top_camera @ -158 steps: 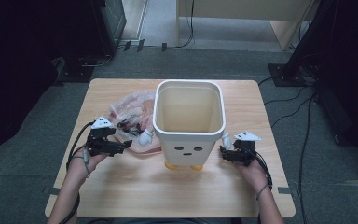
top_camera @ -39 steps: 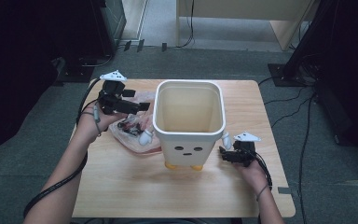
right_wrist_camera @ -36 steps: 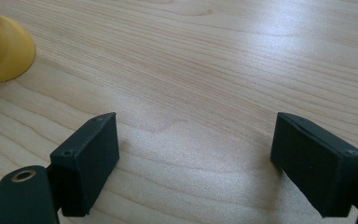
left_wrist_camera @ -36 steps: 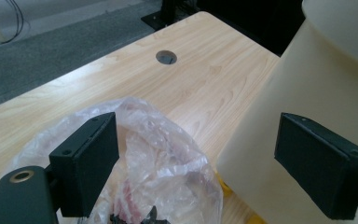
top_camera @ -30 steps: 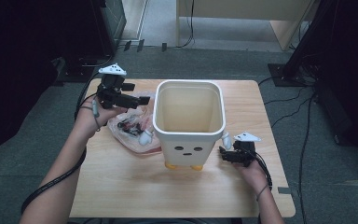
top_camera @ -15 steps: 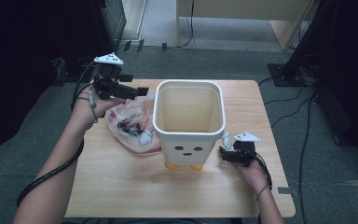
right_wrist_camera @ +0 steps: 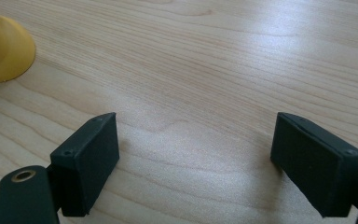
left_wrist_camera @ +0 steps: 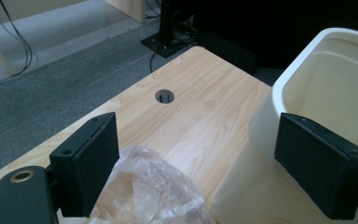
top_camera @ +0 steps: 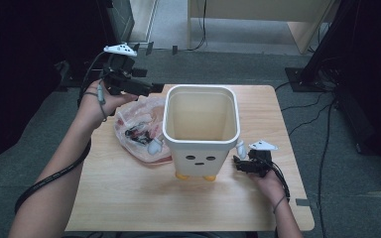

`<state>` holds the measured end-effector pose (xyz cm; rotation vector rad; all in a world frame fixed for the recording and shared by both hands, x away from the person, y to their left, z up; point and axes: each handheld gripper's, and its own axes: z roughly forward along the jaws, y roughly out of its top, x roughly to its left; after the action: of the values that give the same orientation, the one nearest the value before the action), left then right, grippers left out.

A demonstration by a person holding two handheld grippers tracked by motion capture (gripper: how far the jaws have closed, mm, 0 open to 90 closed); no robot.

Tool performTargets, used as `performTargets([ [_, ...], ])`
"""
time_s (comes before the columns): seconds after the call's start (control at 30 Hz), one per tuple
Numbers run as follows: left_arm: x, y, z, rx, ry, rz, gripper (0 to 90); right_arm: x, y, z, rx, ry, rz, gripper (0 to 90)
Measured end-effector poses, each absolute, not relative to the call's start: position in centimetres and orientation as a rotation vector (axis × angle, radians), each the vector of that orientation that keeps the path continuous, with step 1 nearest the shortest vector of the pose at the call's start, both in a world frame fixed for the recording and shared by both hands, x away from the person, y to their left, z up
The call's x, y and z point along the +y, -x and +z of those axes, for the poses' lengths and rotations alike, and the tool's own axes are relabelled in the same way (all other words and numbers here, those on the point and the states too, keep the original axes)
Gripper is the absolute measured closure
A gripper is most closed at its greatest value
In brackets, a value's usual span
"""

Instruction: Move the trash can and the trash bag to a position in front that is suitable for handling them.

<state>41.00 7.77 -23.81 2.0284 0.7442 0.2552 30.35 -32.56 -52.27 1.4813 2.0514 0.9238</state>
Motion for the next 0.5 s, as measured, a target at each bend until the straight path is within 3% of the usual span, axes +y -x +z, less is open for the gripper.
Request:
performTargets([
  [0.5, 4.9, -40.5, -24.0, 0.658, -2.068, 0.238, 14.0, -32.6, -30.4, -52.3, 2.051, -1.481, 0.924, 14.9],
])
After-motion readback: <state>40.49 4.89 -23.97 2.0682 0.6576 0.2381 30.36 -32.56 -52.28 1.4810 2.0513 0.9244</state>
